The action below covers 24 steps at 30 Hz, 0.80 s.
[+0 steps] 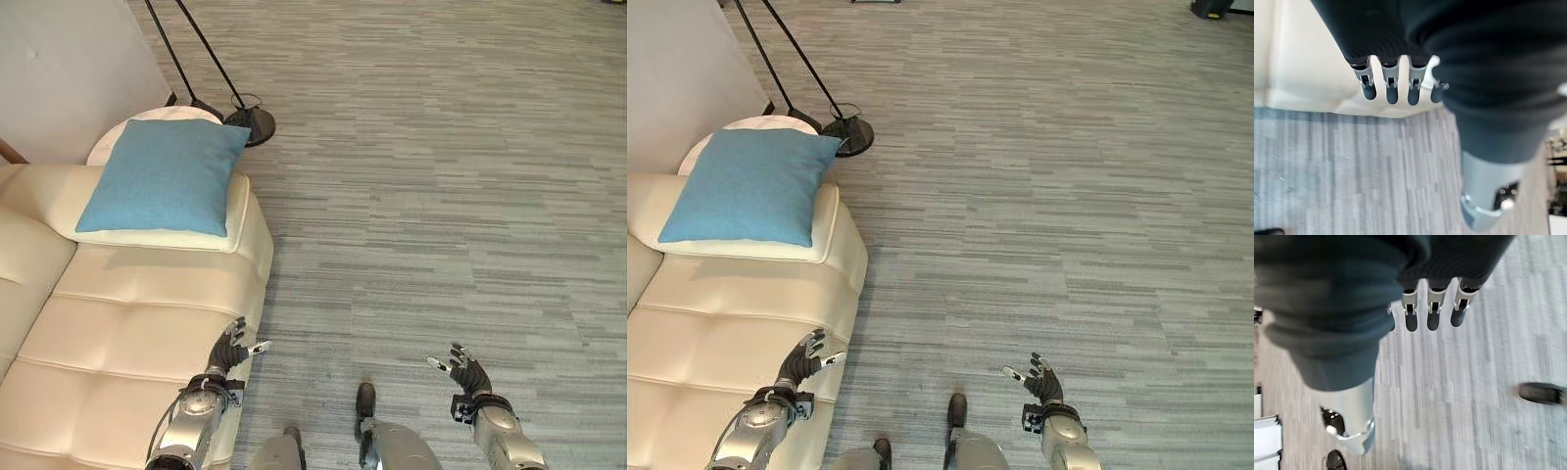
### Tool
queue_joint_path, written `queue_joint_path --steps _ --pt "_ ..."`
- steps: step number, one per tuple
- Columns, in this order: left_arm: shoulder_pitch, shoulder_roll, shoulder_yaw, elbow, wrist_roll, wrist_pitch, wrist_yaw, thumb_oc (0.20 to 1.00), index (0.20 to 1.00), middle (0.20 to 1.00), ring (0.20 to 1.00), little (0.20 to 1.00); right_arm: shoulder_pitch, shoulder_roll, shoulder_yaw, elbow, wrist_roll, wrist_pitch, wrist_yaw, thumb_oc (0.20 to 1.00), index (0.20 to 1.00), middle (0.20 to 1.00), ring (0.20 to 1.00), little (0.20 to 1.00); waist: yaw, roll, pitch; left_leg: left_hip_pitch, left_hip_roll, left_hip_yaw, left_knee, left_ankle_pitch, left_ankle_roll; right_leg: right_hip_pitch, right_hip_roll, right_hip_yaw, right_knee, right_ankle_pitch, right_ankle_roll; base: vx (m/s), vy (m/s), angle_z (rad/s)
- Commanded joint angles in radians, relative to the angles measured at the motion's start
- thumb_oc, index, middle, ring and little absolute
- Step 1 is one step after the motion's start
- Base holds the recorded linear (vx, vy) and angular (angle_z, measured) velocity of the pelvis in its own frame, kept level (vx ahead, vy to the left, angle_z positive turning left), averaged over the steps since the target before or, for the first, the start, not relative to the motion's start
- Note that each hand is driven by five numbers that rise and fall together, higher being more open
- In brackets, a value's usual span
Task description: Pick up all the scattered cushions and arrange them neatly on the sofa.
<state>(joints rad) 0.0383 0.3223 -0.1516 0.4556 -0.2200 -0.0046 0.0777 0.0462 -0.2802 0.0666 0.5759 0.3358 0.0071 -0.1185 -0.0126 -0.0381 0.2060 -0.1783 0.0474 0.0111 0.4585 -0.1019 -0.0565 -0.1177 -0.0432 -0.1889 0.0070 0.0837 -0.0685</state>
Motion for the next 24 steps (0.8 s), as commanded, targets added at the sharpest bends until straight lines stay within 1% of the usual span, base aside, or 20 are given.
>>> queue_joint_path --steps 1,2,3,4,5,7,8,9,11,12,13,14,15,17,18,19,20,22,23,24 --pt "0.002 0.018 0.021 -0.02 -0.032 -0.032 -0.001 1.0 1.0 1.0 1.0 1.0 -0.002 -0.033 -0.012 -0.071 0.025 -0.036 0.003 1.0 1.0 1.0 1.0 1.0 0.009 -0.009 -0.001 -0.02 -0.038 0.045 -0.109 -0.019 0.033 0.08 -0.038 0.022 0.026 -0.177 0.131 0.28 0.037 0.04" --pt "0.005 0.015 0.021 -0.018 -0.035 -0.029 -0.002 1.0 1.0 1.0 1.0 1.0 -0.003 -0.036 -0.01 -0.07 0.021 -0.035 0.001 1.0 1.0 1.0 1.0 1.0 0.014 -0.004 -0.003 -0.031 -0.032 0.046 -0.153 -0.003 0.029 0.092 -0.034 0.022 0.02 -0.185 0.134 0.09 0.019 0.03" --pt "0.005 0.015 0.021 -0.019 -0.035 -0.029 -0.002 1.0 1.0 1.0 1.0 1.0 -0.003 -0.036 -0.01 -0.07 0.021 -0.035 0.001 1.0 1.0 1.0 1.0 1.0 0.015 -0.005 -0.002 -0.027 -0.033 0.047 -0.158 -0.002 0.029 0.094 -0.035 0.023 0.019 -0.185 0.134 0.3 0.092 -0.01" --pt "0.007 0.008 0.017 -0.015 -0.038 -0.028 0.001 1.0 1.0 1.0 1.0 1.0 -0.005 -0.041 -0.005 -0.07 0.01 -0.036 -0.004 1.0 1.0 1.0 1.0 1.0 0.03 0.014 -0.003 -0.055 -0.013 0.04 -0.305 0.098 0.008 0.13 -0.019 0.02 0.003 -0.209 0.136 0.33 0.113 -0.07" --pt "0.005 0.006 0.015 -0.015 -0.041 -0.029 0.004 1.0 1.0 1.0 1.0 1.0 -0.008 -0.042 -0.002 -0.067 0.007 -0.037 -0.01 1.0 1.0 1.0 1.0 1.0 0.039 0.023 0.0 -0.082 -0.001 0.04 -0.346 0.138 0.001 0.15 -0.013 0.017 -0.001 -0.221 0.137 0.41 0.142 0.0" --pt "0.003 0.007 0.013 -0.014 -0.043 -0.031 0.008 1.0 1.0 1.0 1.0 1.0 -0.006 -0.041 -0.004 -0.06 -0.001 -0.034 -0.02 1.0 1.0 1.0 1.0 1.0 0.047 0.025 0.004 -0.112 0.004 0.061 -0.389 0.169 -0.008 0.179 -0.015 0.016 -0.006 -0.237 0.137 0.34 0.148 0.0" --pt "0.017 0.01 0.021 -0.021 -0.043 -0.032 0.006 1.0 1.0 1.0 1.0 1.0 0.003 -0.033 -0.005 -0.061 -0.011 -0.027 -0.012 1.0 1.0 1.0 1.0 1.0 0.051 0.031 -0.013 -0.093 0.011 0.071 -0.415 0.172 -0.002 0.199 -0.017 0.026 0.002 -0.251 0.145 0.31 0.162 -0.07" --pt "0.018 0.01 0.021 -0.021 -0.043 -0.032 0.006 1.0 1.0 1.0 1.0 1.0 0.004 -0.033 -0.005 -0.061 -0.012 -0.027 -0.012 1.0 1.0 1.0 1.0 1.0 0.051 0.03 -0.013 -0.091 0.011 0.072 -0.416 0.172 -0.002 0.199 -0.018 0.027 0.002 -0.252 0.145 0.37 0.196 -0.13" --pt "0.032 0.01 0.025 -0.024 -0.038 -0.032 -0.001 1.0 1.0 1.0 1.0 1.0 0.012 -0.025 -0.004 -0.059 -0.027 -0.027 -0.001 1.0 1.0 1.0 1.0 1.0 0.054 0.025 -0.031 -0.085 -0.012 0.06 -0.393 0.161 0.016 0.209 -0.041 0.029 0.031 -0.259 0.159 0.31 0.179 -0.14" --pt "0.036 0.011 0.025 -0.022 -0.038 -0.029 -0.003 1.0 1.0 1.0 1.0 1.0 0.013 -0.02 -0.003 -0.058 -0.037 -0.021 0.006 1.0 1.0 1.0 1.0 1.0 0.057 0.016 -0.036 -0.073 -0.031 0.062 -0.379 0.14 0.031 0.207 -0.063 0.033 0.083 -0.263 0.174 0.35 0.243 -0.15" --pt "0.036 0.013 0.026 -0.018 -0.035 -0.024 -0.007 1.0 1.0 1.0 1.0 1.0 0.013 -0.012 -0.003 -0.056 -0.042 -0.017 0.008 1.0 1.0 1.0 1.0 1.0 0.058 0.012 -0.038 -0.06 -0.042 0.063 -0.372 0.123 0.045 0.186 -0.079 0.036 0.163 -0.257 0.187 0.3 0.232 -0.09" --pt "0.036 0.017 0.028 -0.021 -0.037 -0.022 -0.006 1.0 1.0 1.0 1.0 1.0 0.011 -0.008 -0.003 -0.058 -0.044 -0.011 0.012 1.0 1.0 1.0 1.0 1.0 0.056 0.017 -0.039 -0.046 -0.042 0.061 -0.375 0.117 0.053 0.156 -0.085 0.041 0.228 -0.24 0.194 0.25 0.227 -0.1" --pt "0.039 0.022 0.029 -0.023 -0.038 -0.022 -0.006 1.0 1.0 1.0 1.0 1.0 0.014 -0.004 0.0 -0.06 -0.044 -0.013 0.018 1.0 1.0 1.0 1.0 1.0 0.053 0.017 -0.035 -0.023 -0.053 0.067 -0.379 0.1 0.07 0.115 -0.101 0.05 0.314 -0.203 0.211 0.2 0.199 -0.07" --pt "0.043 0.03 0.031 -0.024 -0.039 -0.021 -0.007 1.0 1.0 1.0 1.0 1.0 0.018 0.001 -0.001 -0.065 -0.047 -0.011 0.018 1.0 1.0 1.0 1.0 1.0 0.044 0.025 -0.031 0.016 -0.065 0.068 -0.388 0.078 0.091 0.065 -0.117 0.05 0.426 -0.139 0.224 0.25 0.178 0.03" --pt "0.046 0.035 0.032 -0.027 -0.036 -0.019 -0.007 1.0 1.0 1.0 1.0 1.0 0.024 0.005 -0.003 -0.07 -0.051 -0.01 0.019 1.0 1.0 1.0 1.0 1.0 0.038 0.03 -0.027 0.041 -0.069 0.067 -0.395 0.066 0.102 0.03 -0.12 0.057 0.484 -0.113 0.219 0.28 0.128 0.18" --pt "0.045 0.035 0.033 -0.028 -0.038 -0.019 -0.005 1.0 1.0 1.0 1.0 1.0 0.025 0.009 -0.003 -0.071 -0.048 -0.01 0.019 1.0 1.0 1.0 1.0 1.0 0.033 0.039 -0.024 0.061 -0.067 0.062 -0.402 0.058 0.107 -0.002 -0.113 0.062 0.51 -0.109 0.21 0.29 0.105 0.23" --pt "0.045 0.034 0.035 -0.03 -0.042 -0.021 -0.004 1.0 1.0 1.0 1.0 1.0 0.023 0.01 -0.003 -0.071 -0.047 -0.01 0.019 1.0 1.0 1.0 1.0 1.0 0.028 0.045 -0.02 0.081 -0.066 0.06 -0.411 0.051 0.108 -0.038 -0.107 0.057 0.508 -0.116 0.202 0.29 0.064 0.19" --pt "0.041 0.034 0.041 -0.031 -0.048 -0.023 -0.005 1.0 1.0 1.0 1.0 1.0 0.014 0.008 -0.004 -0.072 -0.044 -0.012 0.021 1.0 1.0 1.0 1.0 1.0 0.017 0.05 -0.013 0.12 -0.07 0.054 -0.427 0.033 0.105 -0.082 -0.103 0.025 0.425 -0.141 0.188 0.27 0.012 0.19" --pt "0.041 0.034 0.041 -0.031 -0.048 -0.023 -0.005 1.0 1.0 1.0 1.0 1.0 0.014 0.007 -0.004 -0.072 -0.044 -0.012 0.021 1.0 1.0 1.0 1.0 1.0 0.014 0.051 -0.008 0.127 -0.07 0.051 -0.428 0.031 0.104 -0.075 -0.103 0.022 0.424 -0.144 0.188 0.23 -0.021 0.11" --pt "0.036 0.035 0.042 -0.035 -0.05 -0.025 -0.005 1.0 1.0 1.0 1.0 1.0 0.009 0.005 -0.004 -0.074 -0.043 -0.013 0.019 1.0 1.0 1.0 1.0 1.0 0.008 0.05 -0.005 0.145 -0.075 0.048 -0.435 0.023 0.101 -0.107 -0.096 0.01 0.364 -0.142 0.185 0.33 -0.078 0.09"
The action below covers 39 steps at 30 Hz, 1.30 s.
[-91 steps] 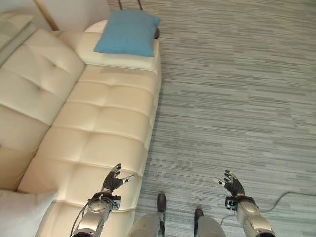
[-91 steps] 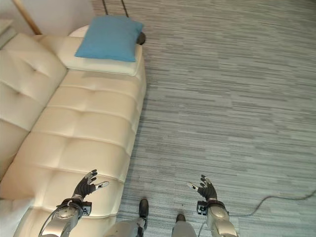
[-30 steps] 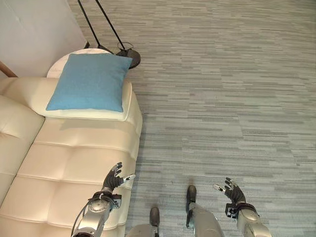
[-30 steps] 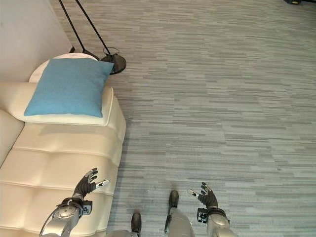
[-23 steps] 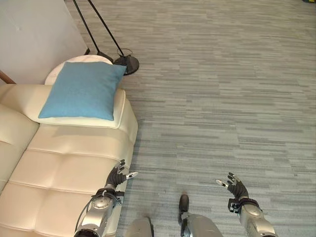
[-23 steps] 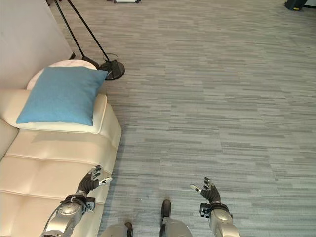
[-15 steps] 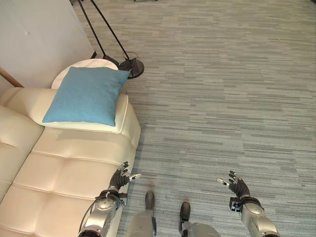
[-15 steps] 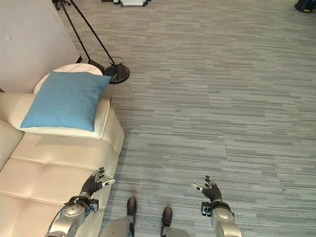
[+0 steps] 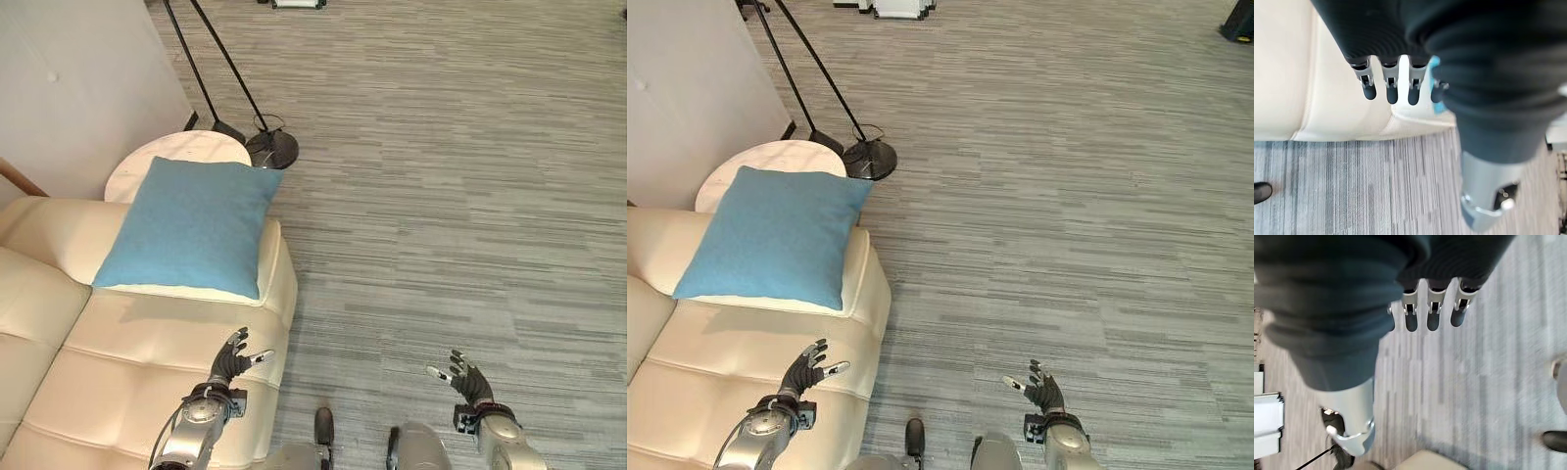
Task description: Pick up all the scattered cushions and arrange them neatly on the sofa.
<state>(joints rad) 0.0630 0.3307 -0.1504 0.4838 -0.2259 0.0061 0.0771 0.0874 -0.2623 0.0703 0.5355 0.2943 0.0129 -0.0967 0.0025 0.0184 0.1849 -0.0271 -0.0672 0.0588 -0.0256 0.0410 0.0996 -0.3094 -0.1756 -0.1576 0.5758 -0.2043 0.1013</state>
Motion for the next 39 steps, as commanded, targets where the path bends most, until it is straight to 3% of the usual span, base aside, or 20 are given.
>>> queue_joint_path --steps 1,5,9,10,12,15,20,22,24,26,28,30,33,35,37,39 --pt "0.001 0.027 0.042 -0.063 -0.048 -0.038 -0.001 1.0 1.0 1.0 1.0 1.0 -0.032 -0.016 -0.009 -0.033 0.003 -0.021 -0.007 1.0 1.0 1.0 1.0 1.0 -0.027 -0.012 0.031 0.035 0.033 -0.015 0.043 -0.143 -0.066 0.061 0.058 -0.026 -0.338 0.169 0.025 0.41 -0.115 0.03" --pt "-0.025 0.026 0.043 -0.059 -0.043 -0.05 0.003 1.0 1.0 1.0 1.0 1.0 -0.027 -0.019 -0.018 -0.04 0.003 -0.015 -0.016 1.0 1.0 1.0 1.0 1.0 -0.06 -0.027 0.034 0.092 0.024 -0.055 0.038 -0.188 -0.088 0.035 0.079 0.011 -0.516 0.224 0.049 0.33 -0.137 0.42" --pt "-0.015 0.017 0.037 -0.056 -0.04 -0.051 -0.002 1.0 1.0 1.0 1.0 1.0 -0.013 -0.024 -0.014 -0.03 0.014 -0.028 -0.009 1.0 1.0 1.0 1.0 1.0 -0.063 -0.033 0.006 0.13 0.03 -0.067 0.081 -0.244 -0.098 0.083 0.093 0.036 -0.512 0.228 0.019 0.31 -0.144 0.41" --pt "-0.012 0.014 0.039 -0.057 -0.053 -0.05 -0.005 1.0 1.0 1.0 1.0 1.0 -0.018 -0.028 -0.015 -0.023 0.016 -0.025 -0.005 1.0 1.0 1.0 1.0 1.0 -0.063 -0.029 0.001 0.126 0.041 -0.07 0.127 -0.241 -0.111 0.096 0.099 0.031 -0.504 0.221 0.012 0.45 -0.249 0.16" --pt "-0.006 0.007 0.031 -0.062 -0.066 -0.046 -0.013 1.0 1.0 1.0 1.0 1.0 -0.021 -0.044 -0.006 -0.033 0.035 -0.033 0.005 1.0 1.0 1.0 1.0 1.0 -0.05 -0.031 0.01 0.029 0.051 -0.076 0.391 -0.17 -0.141 0.16 0.114 0.028 -0.519 0.195 -0.025 0.35 -0.229 0.26" --pt "-0.017 0.009 0.021 -0.056 -0.06 -0.044 -0.019 1.0 1.0 1.0 1.0 1.0 -0.027 -0.06 -0.002 -0.04 0.039 -0.029 0.003 1.0 1.0 1.0 1.0 1.0 -0.038 -0.048 0.023 -0.081 0.064 -0.043 0.543 -0.111 -0.151 0.214 0.106 0.005 -0.542 0.162 -0.053 0.2 -0.116 0.26" --pt "-0.018 0.008 0.012 -0.05 -0.037 -0.044 -0.019 1.0 1.0 1.0 1.0 1.0 -0.032 -0.079 -0.012 -0.042 0.032 -0.028 -0.008 1.0 1.0 1.0 1.0 1.0 -0.018 -0.06 0.019 -0.159 0.082 0.053 0.38 -0.169 -0.125 0.279 0.084 -0.038 -0.574 0.126 -0.042 0.21 -0.001 0.31" --pt "-0.017 0.011 0.012 -0.056 -0.031 -0.042 -0.017 1.0 1.0 1.0 1.0 1.0 -0.023 -0.081 -0.02 -0.042 0.03 -0.028 -0.019 1.0 1.0 1.0 1.0 1.0 -0.013 -0.051 0.016 -0.196 0.13 0.132 0.275 -0.099 -0.129 0.308 0.088 -0.077 -0.583 0.102 -0.039 0.21 0.054 0.61" --pt "-0.014 0.016 0.017 -0.063 -0.029 -0.038 -0.014 1.0 1.0 1.0 1.0 1.0 -0.014 -0.08 -0.025 -0.037 0.022 -0.026 -0.033 1.0 1.0 1.0 1.0 1.0 -0.011 -0.047 0.017 -0.201 0.171 0.227 0.23 -0.065 -0.158 0.349 0.087 -0.122 -0.583 0.068 -0.034 0.21 0.047 0.71" --pt "-0.005 0.02 0.03 -0.072 -0.037 -0.037 -0.014 1.0 1.0 1.0 1.0 1.0 -0.004 -0.08 -0.029 -0.033 0.011 -0.015 -0.038 1.0 1.0 1.0 1.0 1.0 -0.015 -0.038 0.007 -0.174 0.2 0.326 0.178 -0.043 -0.158 0.356 0.081 -0.17 -0.565 0.065 -0.031 0.13 0.111 0.88" --pt "0.009 0.02 0.037 -0.071 -0.038 -0.035 -0.015 1.0 1.0 1.0 1.0 1.0 -0.001 -0.078 -0.021 -0.035 0.002 -0.015 -0.032 1.0 1.0 1.0 1.0 1.0 -0.012 -0.033 -0.004 -0.147 0.183 0.322 0.134 -0.047 -0.148 0.361 0.074 -0.188 -0.55 0.064 -0.022 0.14 0.148 0.78" --pt "0.035 0.022 0.054 -0.062 -0.038 -0.029 -0.017 1.0 1.0 1.0 1.0 1.0 -0.006 -0.065 -0.019 -0.036 -0.019 -0.008 -0.024 1.0 1.0 1.0 1.0 1.0 -0.004 -0.037 -0.031 -0.121 0.139 0.274 0.094 -0.059 -0.123 0.365 0.042 -0.213 -0.494 0.055 -0.004 0.21 0.202 0.29" --pt "0.063 0.027 0.08 -0.056 -0.047 -0.023 -0.015 1.0 1.0 1.0 1.0 1.0 -0.007 -0.045 -0.016 -0.042 -0.031 0.0 -0.01 1.0 1.0 1.0 1.0 1.0 0.009 -0.036 -0.026 -0.077 0.108 0.239 0.082 -0.091 -0.088 0.323 -0.009 -0.209 -0.321 0.06 0.029 0.14 0.179 0.69" --pt "0.072 0.031 0.096 -0.052 -0.053 -0.02 -0.007 1.0 1.0 1.0 1.0 1.0 -0.007 -0.035 -0.019 -0.055 -0.039 0.006 -0.008 1.0 1.0 1.0 1.0 1.0 0.009 -0.034 -0.015 -0.053 0.084 0.205 0.077 -0.107 -0.064 0.284 -0.043 -0.186 -0.19 0.102 0.058 0.07 0.14 0.85" --pt "0.071 0.029 0.102 -0.039 -0.066 -0.025 0.003 1.0 1.0 1.0 1.0 1.0 -0.006 -0.023 -0.024 -0.065 -0.037 -0.002 -0.017 1.0 1.0 1.0 1.0 1.0 0.003 -0.021 -0.009 -0.041 0.08 0.165 0.062 -0.092 -0.05 0.226 -0.013 -0.116 -0.133 0.114 0.036 0.05 0.053 1.08" --pt "0.072 0.017 0.119 -0.042 -0.102 -0.033 0.014 1.0 1.0 1.0 1.0 1.0 -0.009 -0.019 -0.033 -0.068 -0.027 -0.002 -0.022 1.0 1.0 1.0 1.0 1.0 -0.001 -0.016 -0.011 -0.025 0.07 0.113 0.048 -0.087 -0.054 0.214 0.02 -0.055 -0.193 0.085 0.024 0.17 -0.039 1.12"
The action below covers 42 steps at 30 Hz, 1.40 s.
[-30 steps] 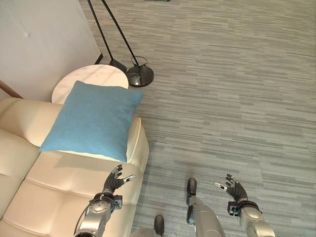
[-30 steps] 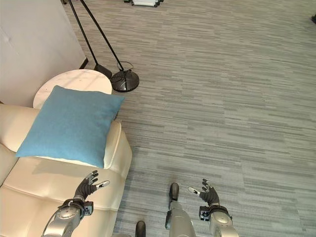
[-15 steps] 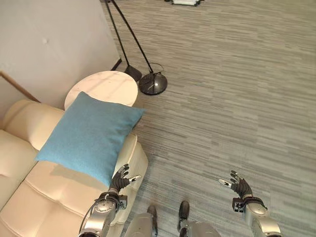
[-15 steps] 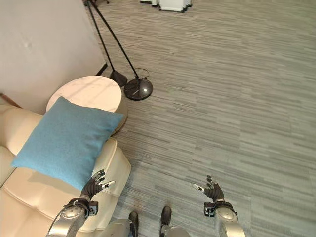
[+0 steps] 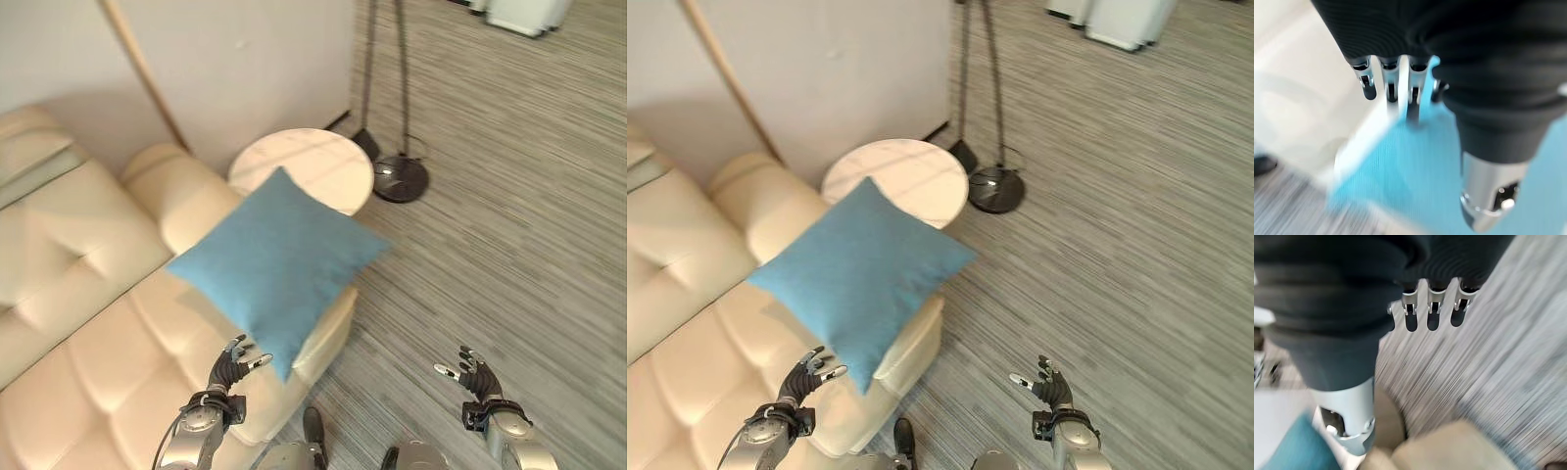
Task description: Pick up all the scattered cushions and arrange them neatly on the sofa.
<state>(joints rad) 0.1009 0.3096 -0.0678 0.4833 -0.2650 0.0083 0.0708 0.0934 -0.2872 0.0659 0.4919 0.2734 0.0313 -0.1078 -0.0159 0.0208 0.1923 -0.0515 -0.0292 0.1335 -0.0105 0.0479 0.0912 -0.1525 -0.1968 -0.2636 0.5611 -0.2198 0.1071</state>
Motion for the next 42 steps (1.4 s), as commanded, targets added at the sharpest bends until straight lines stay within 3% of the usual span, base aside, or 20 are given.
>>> queue_joint_path --steps 1,3,5,6,7,8,9,12,20,23,24,26,28,33,36,38,42 --pt "0.034 0.035 0.039 -0.042 -0.07 -0.039 0.024 1.0 1.0 1.0 1.0 1.0 -0.019 0.008 -0.031 -0.026 -0.003 -0.024 -0.015 1.0 1.0 1.0 1.0 1.0 0.016 -0.017 -0.017 0.0 0.03 0.015 0.029 -0.092 -0.049 0.046 0.05 0.072 -0.22 0.099 0.013 0.16 -0.097 1.14" --pt "0.034 0.03 0.044 -0.04 -0.093 -0.043 0.033 1.0 1.0 1.0 1.0 1.0 -0.024 0.008 -0.035 -0.034 0.008 -0.026 -0.022 1.0 1.0 1.0 1.0 1.0 0.009 -0.02 -0.017 0.007 0.02 -0.036 0.022 -0.091 -0.056 0.029 0.066 0.132 -0.326 0.124 0.015 0.16 -0.122 0.92" --pt "0.024 0.025 0.042 -0.029 -0.106 -0.047 0.042 1.0 1.0 1.0 1.0 1.0 -0.026 0.01 -0.038 -0.036 0.013 -0.029 -0.032 1.0 1.0 1.0 1.0 1.0 -0.009 -0.025 -0.018 0.015 0.007 -0.094 0.014 -0.089 -0.062 -0.01 0.096 0.239 -0.415 0.164 0.028 0.15 -0.098 0.91" --pt "0.024 0.025 0.042 -0.029 -0.107 -0.047 0.042 1.0 1.0 1.0 1.0 1.0 -0.026 0.009 -0.037 -0.036 0.013 -0.029 -0.032 1.0 1.0 1.0 1.0 1.0 -0.009 -0.024 -0.017 0.017 0.007 -0.095 0.014 -0.09 -0.062 -0.008 0.097 0.238 -0.417 0.164 0.028 0.16 -0.127 1.0" --pt "0.009 0.024 0.031 -0.022 -0.12 -0.051 0.045 1.0 1.0 1.0 1.0 1.0 -0.024 0.008 -0.036 -0.035 0.022 -0.029 -0.037 1.0 1.0 1.0 1.0 1.0 -0.024 -0.033 -0.008 0.029 -0.003 -0.157 0.014 -0.095 -0.069 -0.037 0.111 0.333 -0.466 0.203 0.039 0.11 -0.098 0.9" --pt "0.009 0.024 0.031 -0.022 -0.12 -0.051 0.045 1.0 1.0 1.0 1.0 1.0 -0.025 0.007 -0.036 -0.034 0.022 -0.029 -0.037 1.0 1.0 1.0 1.0 1.0 -0.025 -0.032 -0.007 0.03 -0.002 -0.159 0.015 -0.096 -0.069 -0.035 0.111 0.331 -0.467 0.203 0.039 0.21 -0.214 1.02" --pt "-0.001 0.026 0.022 -0.014 -0.128 -0.056 0.048 1.0 1.0 1.0 1.0 1.0 -0.022 0.004 -0.03 -0.032 0.023 -0.031 -0.035 1.0 1.0 1.0 1.0 1.0 -0.035 -0.039 -0.006 0.039 -0.007 -0.205 0.013 -0.102 -0.075 -0.052 0.118 0.369 -0.479 0.223 0.043 0.14 -0.168 0.73" --pt "-0.009 0.023 0.021 0.004 -0.136 -0.055 0.04 1.0 1.0 1.0 1.0 1.0 -0.027 0.002 -0.022 -0.025 0.027 -0.033 -0.023 1.0 1.0 1.0 1.0 1.0 -0.036 -0.063 -0.023 0.051 -0.011 -0.24 0.02 -0.118 -0.084 0.001 0.1 0.354 -0.535 0.229 0.037 0.21 -0.264 0.97" --pt "-0.009 -0.008 0.023 0.027 -0.196 -0.046 0.06 1.0 1.0 1.0 1.0 1.0 -0.021 -0.016 0.002 -0.031 0.023 -0.037 -0.002 1.0 1.0 1.0 1.0 1.0 -0.028 -0.087 -0.047 0.039 0.078 -0.272 0.05 -0.114 -0.145 0.069 0.137 0.298 -0.558 0.192 -0.005 0.11 -0.234 0.19" --pt "-0.017 -0.008 -0.003 0.009 -0.195 -0.047 0.036 1.0 1.0 1.0 1.0 1.0 -0.021 -0.039 0.003 -0.026 0.024 -0.043 0.006 1.0 1.0 1.0 1.0 1.0 -0.03 -0.097 -0.014 -0.044 0.077 -0.225 0.181 -0.104 -0.163 0.114 0.12 0.224 -0.562 0.162 -0.025 0.0 -0.101 0.88" --pt "-0.018 -0.006 -0.005 0.009 -0.194 -0.044 0.03 1.0 1.0 1.0 1.0 1.0 -0.027 -0.047 0.005 -0.025 0.026 -0.038 0.006 1.0 1.0 1.0 1.0 1.0 -0.023 -0.101 -0.003 -0.087 0.087 -0.178 0.187 -0.085 -0.159 0.134 0.109 0.193 -0.573 0.155 -0.026 0.0 -0.003 0.81" --pt "-0.016 -0.006 -0.004 0.015 -0.19 -0.042 0.031 1.0 1.0 1.0 1.0 1.0 -0.026 -0.05 0.005 -0.02 0.026 -0.038 0.007 1.0 1.0 1.0 1.0 1.0 -0.019 -0.1 -0.005 -0.102 0.107 -0.145 0.149 -0.055 -0.158 0.147 0.105 0.172 -0.582 0.151 -0.022 0.05 0.024 0.66" --pt "-0.019 -0.008 0.004 0.039 -0.184 -0.039 0.036 1.0 1.0 1.0 1.0 1.0 -0.022 -0.049 0.003 -0.023 0.027 -0.031 -0.005 1.0 1.0 1.0 1.0 1.0 -0.011 -0.086 -0.01 -0.136 0.147 -0.022 0.051 0.004 -0.159 0.162 0.11 0.126 -0.589 0.134 -0.018 0.11 0.07 0.6" --pt "0.007 -0.018 0.017 0.065 -0.183 -0.037 0.038 1.0 1.0 1.0 1.0 1.0 -0.003 -0.037 -0.026 -0.045 0.006 -0.028 -0.014 1.0 1.0 1.0 1.0 1.0 -0.016 -0.081 -0.043 -0.106 0.125 -0.034 0.004 0.012 -0.147 0.174 0.095 0.117 -0.563 0.113 -0.007 0.15 0.165 0.29" --pt "0.016 -0.021 0.031 0.065 -0.197 -0.03 0.055 1.0 1.0 1.0 1.0 1.0 0.017 -0.021 -0.118 -0.018 0.005 -0.026 -0.09 1.0 1.0 1.0 1.0 1.0 -0.032 -0.093 -0.046 -0.062 0.098 -0.019 -0.02 -0.012 -0.12 0.156 0.07 0.143 -0.47 0.102 0.014 0.11 0.232 0.3" --pt "0.004 -0.01 0.064 0.066 -0.212 -0.026 0.066 1.0 1.0 1.0 1.0 1.0 0.022 -0.016 -0.199 0.017 0.03 -0.005 -0.123 1.0 1.0 1.0 1.0 1.0 -0.051 -0.101 -0.037 -0.031 0.093 -0.002 -0.042 -0.022 -0.103 0.092 0.062 0.173 -0.361 0.131 0.041 0.02 0.214 -0.17" --pt "-0.031 0.019 0.093 0.078 -0.211 -0.036 0.066 1.0 1.0 1.0 1.0 1.0 0.031 -0.051 -0.25 0.057 0.007 0.007 -0.15 1.0 1.0 1.0 1.0 1.0 -0.059 -0.115 -0.038 -0.013 0.099 0.016 -0.061 -0.031 -0.103 0.039 0.066 0.194 -0.345 0.156 0.055 0.03 0.053 -0.33"
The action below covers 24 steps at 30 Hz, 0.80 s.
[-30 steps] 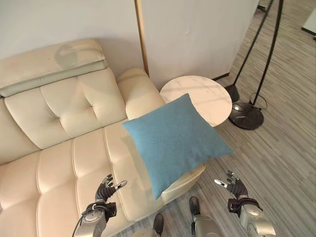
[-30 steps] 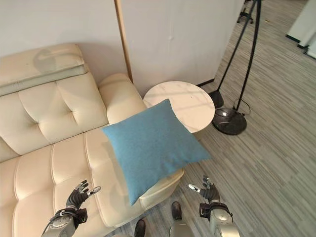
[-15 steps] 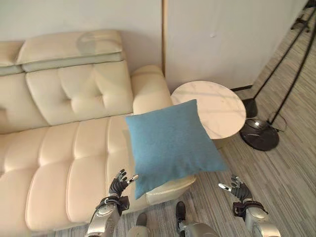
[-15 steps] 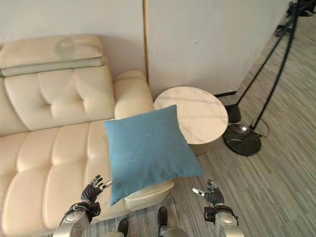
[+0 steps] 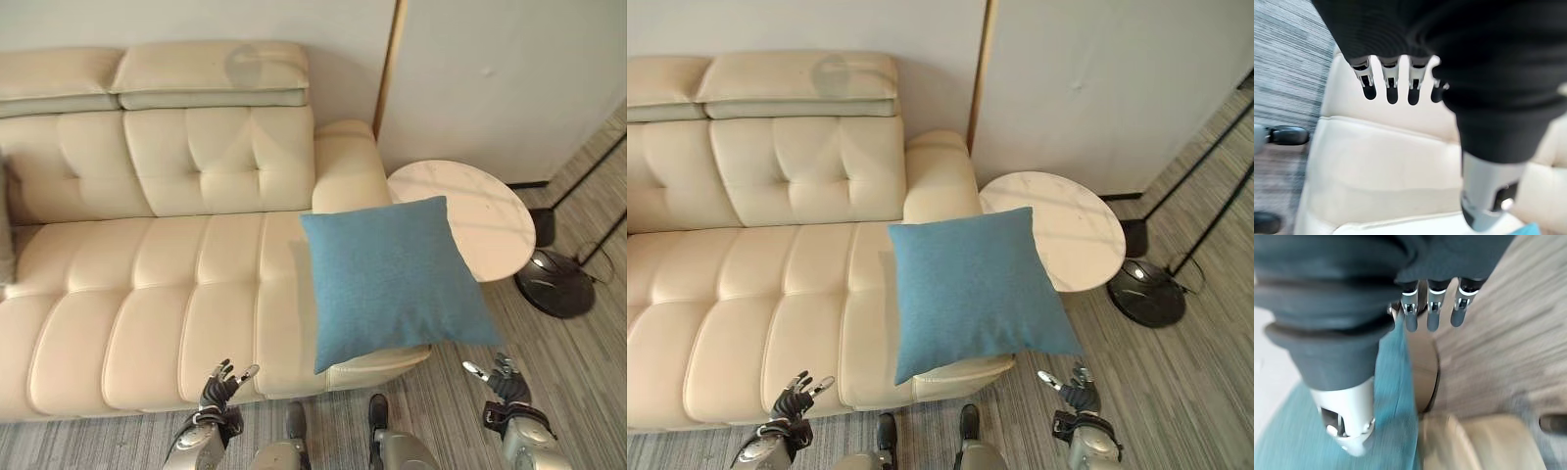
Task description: Pick up all the scattered cushions and arrange them neatly on the sofa.
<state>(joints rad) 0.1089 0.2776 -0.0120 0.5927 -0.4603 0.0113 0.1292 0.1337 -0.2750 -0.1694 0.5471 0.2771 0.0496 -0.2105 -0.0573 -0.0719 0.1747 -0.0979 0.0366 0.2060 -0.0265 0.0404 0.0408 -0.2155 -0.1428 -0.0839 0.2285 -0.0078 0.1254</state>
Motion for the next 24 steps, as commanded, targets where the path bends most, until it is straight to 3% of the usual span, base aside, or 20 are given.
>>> queue_joint_path --steps 1,5,8,12,16,24 --pt "-0.055 0.061 0.041 -0.025 -0.014 -0.045 0.008 1.0 1.0 1.0 1.0 1.0 -0.017 -0.083 -0.026 0.021 0.003 -0.011 -0.052 1.0 1.0 1.0 1.0 1.0 -0.017 -0.023 -0.022 0.04 0.032 -0.052 -0.047 -0.028 -0.054 0.101 0.013 0.01 -0.042 -0.048 0.033 0.08 -0.005 -0.46" --pt "-0.141 0.09 0.03 0.034 -0.024 -0.056 0.006 1.0 1.0 1.0 1.0 1.0 -0.076 -0.179 -0.022 0.122 0.003 0.01 -0.043 1.0 1.0 1.0 1.0 1.0 -0.02 -0.04 -0.026 0.059 0.016 -0.05 -0.038 -0.043 -0.059 0.121 0.011 -0.001 -0.189 -0.022 0.024 0.08 -0.012 -0.25" --pt "-0.203 0.09 0.0 0.082 -0.034 -0.058 0.007 1.0 1.0 1.0 1.0 1.0 -0.138 -0.24 0.034 0.107 -0.027 0.021 -0.025 1.0 1.0 1.0 1.0 1.0 -0.019 -0.043 -0.043 0.065 0.024 -0.037 -0.05 -0.042 -0.067 0.139 0.012 0.0 -0.231 -0.008 0.024 0.09 -0.06 -0.1" --pt "-0.265 0.076 -0.056 0.135 -0.019 -0.057 0.011 1.0 1.0 1.0 1.0 1.0 -0.211 -0.259 0.108 0.102 -0.045 0.025 -0.016 1.0 1.0 1.0 1.0 1.0 -0.024 -0.04 -0.049 0.061 0.032 -0.037 -0.056 -0.038 -0.075 0.143 0.019 -0.001 -0.248 -0.011 0.017 0.07 -0.069 -0.11" --pt "-0.346 0.023 -0.159 0.207 0.008 -0.044 0.018 1.0 1.0 1.0 1.0 1.0 -0.318 -0.208 0.241 0.08 -0.05 0.034 -0.022 1.0 1.0 1.0 1.0 1.0 -0.03 -0.036 -0.035 0.035 0.046 -0.041 -0.061 -0.028 -0.087 0.121 0.031 -0.002 -0.262 -0.011 0.007 0.01 -0.076 0.06" --pt "-0.419 -0.063 -0.238 0.28 0.002 -0.03 0.049 1.0 1.0 1.0 1.0 1.0 -0.425 -0.063 0.419 -0.043 -0.035 0.025 -0.034 1.0 1.0 1.0 1.0 1.0 -0.025 -0.047 0.002 -0.007 0.066 -0.043 -0.059 -0.01 -0.096 0.071 0.049 0.001 -0.253 -0.013 -0.008 -0.03 -0.062 -0.03"
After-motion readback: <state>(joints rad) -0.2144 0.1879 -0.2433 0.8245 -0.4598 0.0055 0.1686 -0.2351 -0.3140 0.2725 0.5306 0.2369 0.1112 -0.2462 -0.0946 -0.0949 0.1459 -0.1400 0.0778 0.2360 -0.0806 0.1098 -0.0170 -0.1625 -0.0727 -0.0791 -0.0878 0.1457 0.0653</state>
